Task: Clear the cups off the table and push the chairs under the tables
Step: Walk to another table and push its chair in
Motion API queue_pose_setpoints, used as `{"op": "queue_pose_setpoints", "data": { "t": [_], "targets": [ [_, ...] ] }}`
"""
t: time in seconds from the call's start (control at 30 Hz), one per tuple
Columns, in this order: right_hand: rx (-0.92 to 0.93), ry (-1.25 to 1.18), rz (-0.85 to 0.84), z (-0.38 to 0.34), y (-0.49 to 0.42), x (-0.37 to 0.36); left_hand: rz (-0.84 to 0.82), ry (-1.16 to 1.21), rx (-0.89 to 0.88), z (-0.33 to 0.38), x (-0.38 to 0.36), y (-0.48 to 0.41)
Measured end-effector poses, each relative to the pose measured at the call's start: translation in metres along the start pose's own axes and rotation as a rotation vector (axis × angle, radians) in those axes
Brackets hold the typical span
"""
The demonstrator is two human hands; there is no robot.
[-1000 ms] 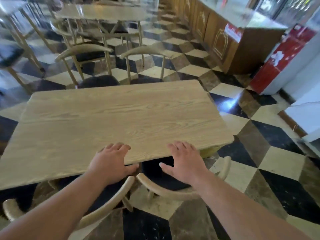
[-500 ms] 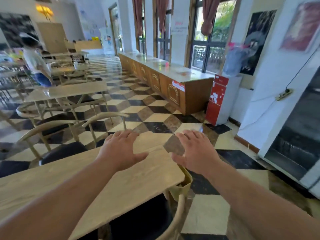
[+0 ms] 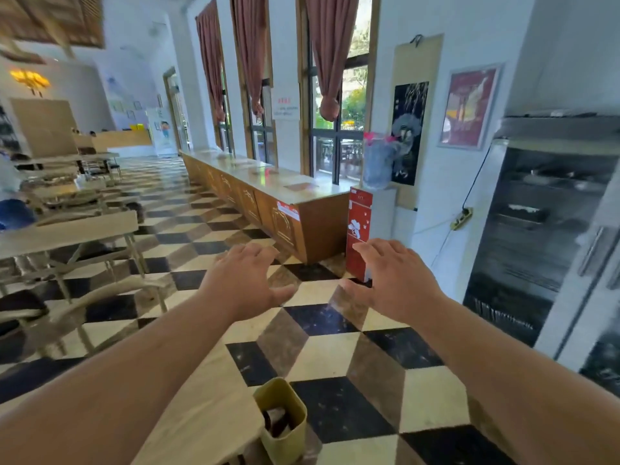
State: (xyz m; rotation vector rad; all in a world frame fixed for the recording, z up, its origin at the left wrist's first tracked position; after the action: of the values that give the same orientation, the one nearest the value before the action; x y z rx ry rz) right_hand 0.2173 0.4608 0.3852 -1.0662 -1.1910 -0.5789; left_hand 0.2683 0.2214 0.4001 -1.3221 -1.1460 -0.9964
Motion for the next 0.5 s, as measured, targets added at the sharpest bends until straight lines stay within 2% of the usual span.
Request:
{"op": "queue_pose_setpoints", "data": {
  "t": [0.23,0.5],
  "targets": [
    [-0.042,0.048,-0.024,0.083,-0.056,-0.040,-0.056,-0.016,-0.070,0.070,-0.046,-0.099],
    [-0.084,0.110,-0.099,0.142,-0.167,-0.102,-0.087,0.052,-0.104,0.070,-0.110,-0.248]
  ]
}}
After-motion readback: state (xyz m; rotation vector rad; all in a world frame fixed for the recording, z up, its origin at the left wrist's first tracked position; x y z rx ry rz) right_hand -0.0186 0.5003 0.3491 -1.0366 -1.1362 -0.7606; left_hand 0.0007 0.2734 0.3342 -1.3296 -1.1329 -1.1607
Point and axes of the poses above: each hand's wrist, its own y-axis away from the middle knuckle, its own x-axis out of the back of the hand, z = x × y, the point moved 9 cm from there along -y, towards the middle knuckle, and after that the axes turned 3 degrees about -z, right-handed, at the moved point
